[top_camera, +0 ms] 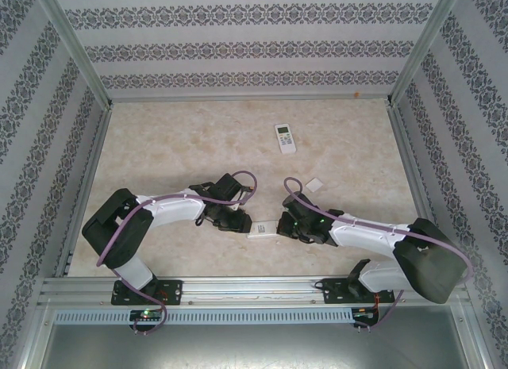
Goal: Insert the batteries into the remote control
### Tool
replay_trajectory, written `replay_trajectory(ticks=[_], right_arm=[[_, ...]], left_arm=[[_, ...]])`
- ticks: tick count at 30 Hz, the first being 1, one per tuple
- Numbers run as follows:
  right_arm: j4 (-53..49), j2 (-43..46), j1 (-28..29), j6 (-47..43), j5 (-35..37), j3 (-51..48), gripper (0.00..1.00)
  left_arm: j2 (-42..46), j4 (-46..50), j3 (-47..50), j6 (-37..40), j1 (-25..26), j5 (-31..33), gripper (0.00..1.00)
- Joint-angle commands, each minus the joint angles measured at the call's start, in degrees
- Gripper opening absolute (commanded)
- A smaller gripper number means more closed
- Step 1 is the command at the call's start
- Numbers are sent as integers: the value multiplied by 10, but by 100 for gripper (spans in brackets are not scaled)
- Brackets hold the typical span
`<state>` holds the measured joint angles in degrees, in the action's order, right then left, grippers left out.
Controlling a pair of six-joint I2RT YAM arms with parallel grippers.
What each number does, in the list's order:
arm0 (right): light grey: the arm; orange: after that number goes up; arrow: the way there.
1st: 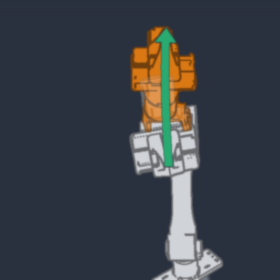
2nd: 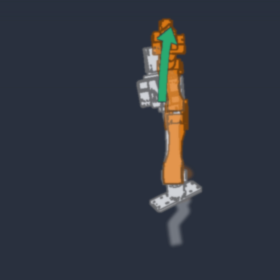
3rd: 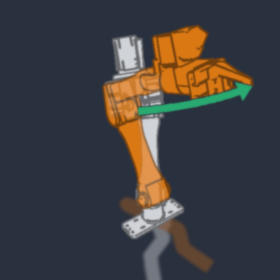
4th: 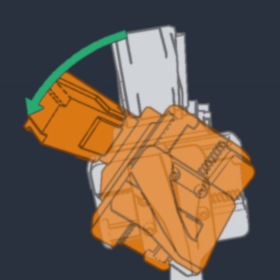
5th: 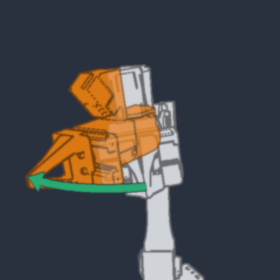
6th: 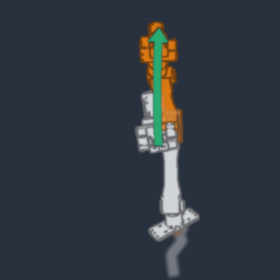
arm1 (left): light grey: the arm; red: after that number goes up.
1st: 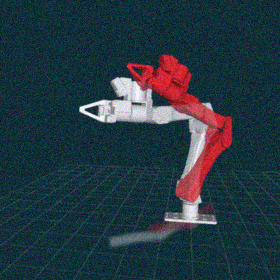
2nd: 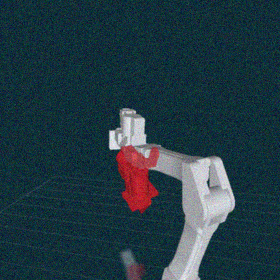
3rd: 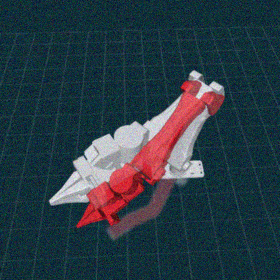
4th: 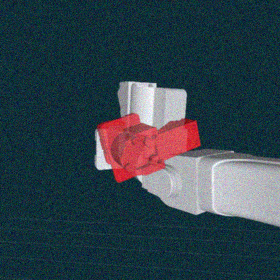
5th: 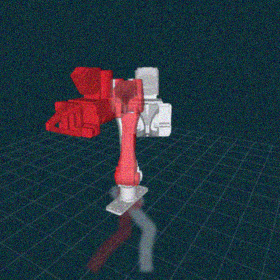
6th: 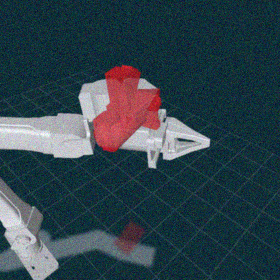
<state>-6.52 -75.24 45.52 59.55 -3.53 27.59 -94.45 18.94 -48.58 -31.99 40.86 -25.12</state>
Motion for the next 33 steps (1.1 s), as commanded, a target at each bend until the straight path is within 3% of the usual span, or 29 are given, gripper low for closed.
replay_trajectory(ticks=[1,7,10,12,17,22,25,33], right_arm=[[4,-61,14,44,1,-24,0],[-67,15,8,27,35,-12,10],[-98,57,-4,23,49,-16,26],[-121,74,-8,11,60,-13,30],[-158,100,-21,-29,58,14,32],[-148,99,-24,-39,42,20,19],[-136,78,-24,-39,19,24,18],[-105,54,-18,-40,-16,37,18]], left_arm=[[-22,-26,-11,-3,-3,29,40],[-11,-7,-11,0,-3,62,41],[4,-4,-10,-2,-3,85,44],[13,1,-11,-3,-3,98,47],[30,9,-11,-5,-3,112,50],[53,4,-4,-8,-3,117,52],[56,4,-3,-7,-3,113,52],[24,-26,-1,-7,-3,30,50]])
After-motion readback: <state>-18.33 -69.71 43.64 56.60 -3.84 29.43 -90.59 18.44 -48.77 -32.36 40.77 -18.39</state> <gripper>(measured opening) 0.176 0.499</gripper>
